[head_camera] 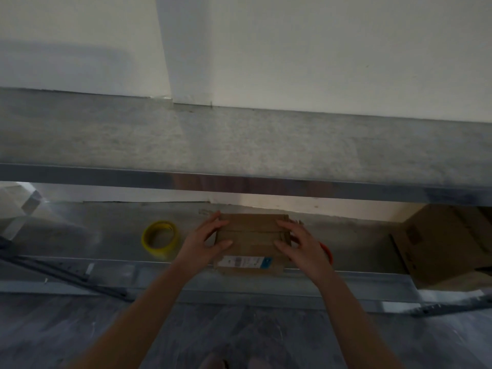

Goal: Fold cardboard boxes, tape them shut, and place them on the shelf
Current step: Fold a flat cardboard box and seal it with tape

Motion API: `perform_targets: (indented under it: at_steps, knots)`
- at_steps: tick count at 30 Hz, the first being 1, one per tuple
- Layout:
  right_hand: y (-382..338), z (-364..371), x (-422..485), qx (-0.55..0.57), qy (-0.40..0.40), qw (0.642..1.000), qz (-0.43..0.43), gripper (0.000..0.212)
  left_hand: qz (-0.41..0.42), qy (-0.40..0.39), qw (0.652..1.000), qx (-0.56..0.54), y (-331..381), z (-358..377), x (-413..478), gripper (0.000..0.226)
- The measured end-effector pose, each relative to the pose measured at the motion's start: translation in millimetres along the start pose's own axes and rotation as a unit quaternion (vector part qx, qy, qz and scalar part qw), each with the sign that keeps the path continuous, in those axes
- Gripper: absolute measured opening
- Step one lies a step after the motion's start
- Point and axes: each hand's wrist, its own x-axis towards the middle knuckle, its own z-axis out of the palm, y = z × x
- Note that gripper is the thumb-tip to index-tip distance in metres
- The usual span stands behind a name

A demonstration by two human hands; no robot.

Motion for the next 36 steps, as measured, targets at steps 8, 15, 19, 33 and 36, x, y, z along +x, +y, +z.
perform_targets:
  at_steps: [8,15,19,33,36]
  knots:
    - [32.2,25.2,-14.7,0.000,0.000,1.000,0.007,0.054,-0.020,-0.044,0.994,0.094,-22.1,16.0,-12.3,0.063]
    - [24.8,31.6,15.7,-0.029,-0.013,0.999,0.021,0.054,-0.047,-0.035,0.990,0.131,-21.1,8.4,3.2,0.059]
    - [15.2,25.1,20.3,-0.123,-0.020,0.992,0.011,0.052,-0.034,-0.049,0.956,0.286,-18.6,4.0,9.9,0.063]
    - [-64.1,154.7,-4.6,-0.392,0.101,0.844,-0.353,0.047,0.070,-0.106,0.842,0.524,-65.5,-138.1,-22.2,0.079]
    - [-66.0,217.1,0.5,-0.406,0.068,0.849,-0.330,0.049,0.064,-0.134,0.825,0.545,-99.0,-164.6,-24.0,0.065]
